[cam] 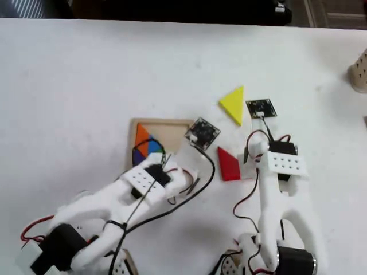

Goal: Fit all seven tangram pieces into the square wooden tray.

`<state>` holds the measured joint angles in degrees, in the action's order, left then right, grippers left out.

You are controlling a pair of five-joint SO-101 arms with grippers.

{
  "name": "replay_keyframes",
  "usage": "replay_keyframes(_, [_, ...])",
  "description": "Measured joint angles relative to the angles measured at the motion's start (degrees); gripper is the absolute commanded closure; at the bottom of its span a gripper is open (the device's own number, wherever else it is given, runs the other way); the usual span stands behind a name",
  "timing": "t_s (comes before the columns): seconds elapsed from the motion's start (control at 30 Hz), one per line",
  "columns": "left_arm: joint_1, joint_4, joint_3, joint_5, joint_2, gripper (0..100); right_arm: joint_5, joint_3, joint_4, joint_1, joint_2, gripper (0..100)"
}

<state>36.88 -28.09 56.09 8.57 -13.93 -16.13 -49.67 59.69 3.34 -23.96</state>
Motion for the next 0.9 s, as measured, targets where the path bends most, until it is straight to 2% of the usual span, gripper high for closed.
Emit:
replay_keyframes(0.23, [-0.4, 4.9, -0.4, 0.0, 3.1, 98, 0.0, 0.0, 0.0, 0.0, 0.0, 98.1])
replay_keyframes(0.47, [-3.0, 4.1, -5.1, 0.0, 5.4, 98, 0.0, 0.0, 0.0, 0.0, 0.0, 98.1])
replay_keyframes(0.57, [-2.6, -0.4, -5.1, 0.0, 2.3, 98, 0.0, 0.0, 0.0, 0.0, 0.0, 98.1])
replay_keyframes(0.77, [-2.6, -15.0, -5.1, -0.2, -5.1, 98, 0.0, 0.0, 0.0, 0.0, 0.0, 98.1])
replay_keyframes(0.9, [-1.7, -21.9, -5.1, -5.5, -5.8, 98, 0.0, 0.0, 0.0, 0.0, 0.0, 98.1])
